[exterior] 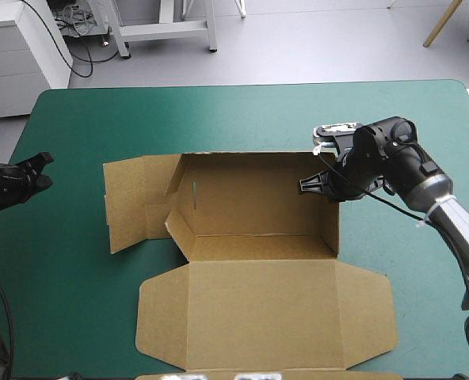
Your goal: Fold the box
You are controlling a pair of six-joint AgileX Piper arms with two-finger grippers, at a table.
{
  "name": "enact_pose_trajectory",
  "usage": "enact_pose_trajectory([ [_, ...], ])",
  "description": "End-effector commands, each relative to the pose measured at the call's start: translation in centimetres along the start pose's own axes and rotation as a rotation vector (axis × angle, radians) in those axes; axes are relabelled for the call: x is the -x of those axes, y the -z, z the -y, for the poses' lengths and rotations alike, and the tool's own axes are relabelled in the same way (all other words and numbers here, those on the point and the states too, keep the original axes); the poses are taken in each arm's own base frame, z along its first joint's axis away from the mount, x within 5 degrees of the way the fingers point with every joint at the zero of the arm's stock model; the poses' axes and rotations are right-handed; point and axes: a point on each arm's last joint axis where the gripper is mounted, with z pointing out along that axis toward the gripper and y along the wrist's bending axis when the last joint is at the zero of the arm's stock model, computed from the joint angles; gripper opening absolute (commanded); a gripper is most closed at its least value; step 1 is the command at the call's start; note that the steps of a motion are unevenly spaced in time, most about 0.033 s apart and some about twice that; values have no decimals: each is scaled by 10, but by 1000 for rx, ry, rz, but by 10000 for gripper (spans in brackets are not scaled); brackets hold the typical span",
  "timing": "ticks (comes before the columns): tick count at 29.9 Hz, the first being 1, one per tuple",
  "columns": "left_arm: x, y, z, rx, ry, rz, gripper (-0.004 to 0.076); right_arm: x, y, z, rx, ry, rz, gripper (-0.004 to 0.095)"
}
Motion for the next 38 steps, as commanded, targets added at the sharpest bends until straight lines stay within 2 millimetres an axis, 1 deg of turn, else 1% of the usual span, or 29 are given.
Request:
enact_pose_trajectory([
  [1,6,17,13,-51,4,77,-10,8,-1,-1,12,20,10,-13],
  [4,5,17,14,-52,3,70,-10,16,-22,-1,6,17,-4,-13],
  [9,5,17,14,-57,6,64,-10,26,-50,-1,-6,19,-5,-13],
  [12,5,17,14,-60,8,65,-10,32,-58,2,-5,11,19,-9],
  [13,5,17,14,-60,8,65,-10,34,-58,4,-5,7,32,0],
  [15,5,17,14,-61,9,67,-10,37,-58,6,-4,5,41,54],
  [17,5,17,14,-61,9,67,-10,41,-55,9,-2,-4,52,143],
  [19,5,17,14,-61,9,67,-10,45,-50,13,5,-23,65,295],
  [24,5,17,14,-61,17,67,-10,53,-33,18,57,-31,79,744],
  [25,5,17,14,-61,17,68,-10,55,-28,18,70,-30,84,805],
  [26,5,17,14,-61,17,68,-10,57,-24,18,73,-29,88,843],
  [27,5,17,14,-61,17,68,-10,57,-20,17,72,-26,86,855],
  [30,5,17,14,-61,17,68,-10,61,-3,16,75,-23,89,851],
  [33,5,17,14,-61,17,68,-10,64,18,15,81,-41,154,850],
  [38,5,17,14,-61,17,66,-10,56,52,15,84,-61,234,850],
])
